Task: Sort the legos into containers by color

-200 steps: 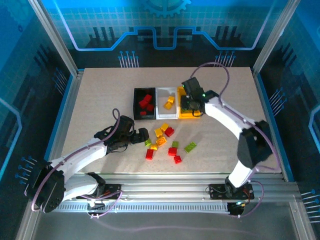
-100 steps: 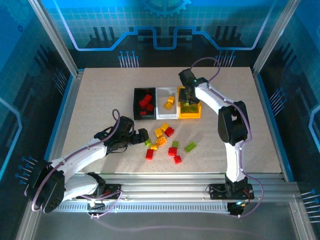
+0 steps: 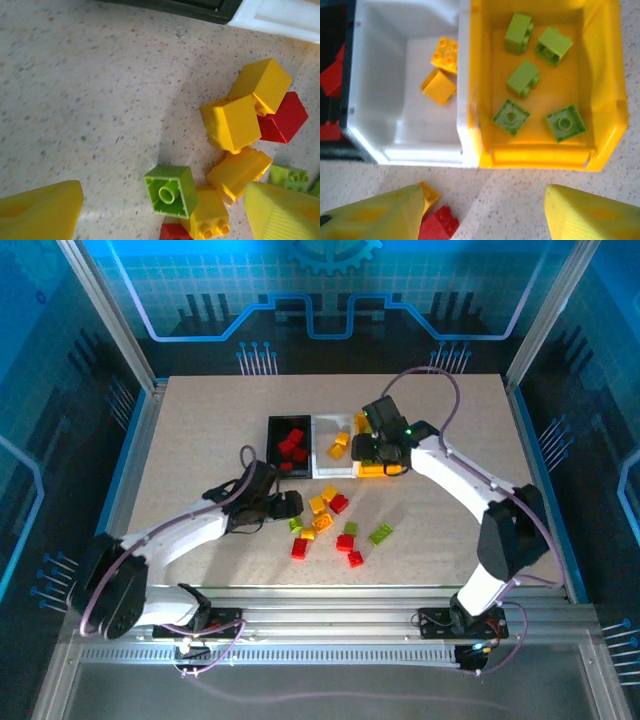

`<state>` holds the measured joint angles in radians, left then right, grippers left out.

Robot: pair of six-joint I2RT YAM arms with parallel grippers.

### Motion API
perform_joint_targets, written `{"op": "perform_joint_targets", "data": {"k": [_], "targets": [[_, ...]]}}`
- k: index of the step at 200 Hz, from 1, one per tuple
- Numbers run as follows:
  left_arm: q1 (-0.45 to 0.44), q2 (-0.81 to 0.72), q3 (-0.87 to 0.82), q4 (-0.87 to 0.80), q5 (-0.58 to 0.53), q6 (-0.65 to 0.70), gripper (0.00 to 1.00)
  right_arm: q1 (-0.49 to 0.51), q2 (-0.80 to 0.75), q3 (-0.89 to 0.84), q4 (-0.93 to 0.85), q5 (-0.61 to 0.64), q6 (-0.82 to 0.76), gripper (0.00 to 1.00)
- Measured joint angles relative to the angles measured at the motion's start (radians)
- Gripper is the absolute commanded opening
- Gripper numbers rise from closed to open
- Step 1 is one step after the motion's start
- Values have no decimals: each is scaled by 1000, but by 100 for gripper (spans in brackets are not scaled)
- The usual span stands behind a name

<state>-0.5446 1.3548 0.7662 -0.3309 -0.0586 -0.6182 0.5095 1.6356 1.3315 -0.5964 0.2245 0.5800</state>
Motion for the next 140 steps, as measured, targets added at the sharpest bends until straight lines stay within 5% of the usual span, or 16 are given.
{"op": "perform_joint_targets", "data": {"k": [68, 140], "targets": [[-67, 261, 94, -1, -57, 54, 66, -2, -98, -201, 41, -5, 4, 66], [-97, 273, 71, 1, -75, 35, 37, -26, -154, -233, 76, -5, 4, 66]]}}
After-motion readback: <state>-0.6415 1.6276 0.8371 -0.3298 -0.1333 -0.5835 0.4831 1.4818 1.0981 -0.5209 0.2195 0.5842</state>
